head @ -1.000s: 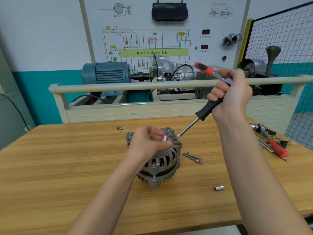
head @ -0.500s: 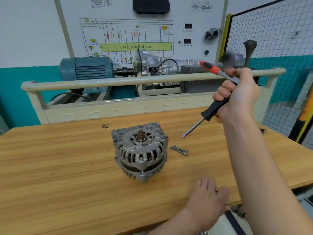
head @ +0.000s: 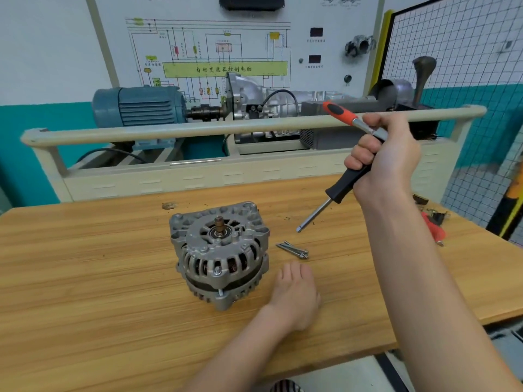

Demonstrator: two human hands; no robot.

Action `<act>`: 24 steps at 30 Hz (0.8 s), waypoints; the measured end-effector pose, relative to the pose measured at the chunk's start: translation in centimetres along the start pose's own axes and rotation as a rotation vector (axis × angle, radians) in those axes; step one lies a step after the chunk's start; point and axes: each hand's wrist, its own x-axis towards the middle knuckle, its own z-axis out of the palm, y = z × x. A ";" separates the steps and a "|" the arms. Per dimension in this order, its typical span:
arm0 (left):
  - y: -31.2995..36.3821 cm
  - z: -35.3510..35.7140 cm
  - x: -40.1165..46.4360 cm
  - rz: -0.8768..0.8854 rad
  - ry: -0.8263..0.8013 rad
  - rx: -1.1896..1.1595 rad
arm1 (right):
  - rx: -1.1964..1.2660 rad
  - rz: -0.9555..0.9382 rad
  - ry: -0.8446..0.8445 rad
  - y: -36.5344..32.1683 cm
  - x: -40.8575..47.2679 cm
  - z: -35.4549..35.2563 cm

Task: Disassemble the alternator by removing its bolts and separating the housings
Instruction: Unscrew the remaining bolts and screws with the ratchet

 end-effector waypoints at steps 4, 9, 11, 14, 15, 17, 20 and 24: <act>-0.5 0.5 1.4 -0.110 0.039 -0.083 | -0.020 0.014 -0.004 0.7 0.6 -0.3; -1.2 0.7 3.4 -0.236 0.157 -0.202 | -0.044 0.033 -0.001 1.6 1.2 -0.6; -1.4 0.7 4.0 -0.289 0.197 -0.228 | -0.049 0.039 -0.002 1.9 1.4 -0.7; -1.2 0.3 3.8 -0.296 0.232 -0.270 | -0.052 0.035 0.004 2.1 1.5 -0.7; -1.0 0.1 3.4 -0.263 0.241 -0.288 | -0.053 0.033 0.010 2.1 1.5 -0.7; -0.5 -0.9 2.5 -0.192 0.235 -0.386 | -0.046 0.028 0.016 1.9 1.4 -0.5; 0.0 -3.9 0.4 -0.157 0.244 -0.718 | -0.028 0.002 -0.004 1.1 1.2 -0.2; -0.2 -8.4 -3.0 -0.052 0.322 -1.193 | 0.021 -0.028 -0.041 -0.4 0.7 0.6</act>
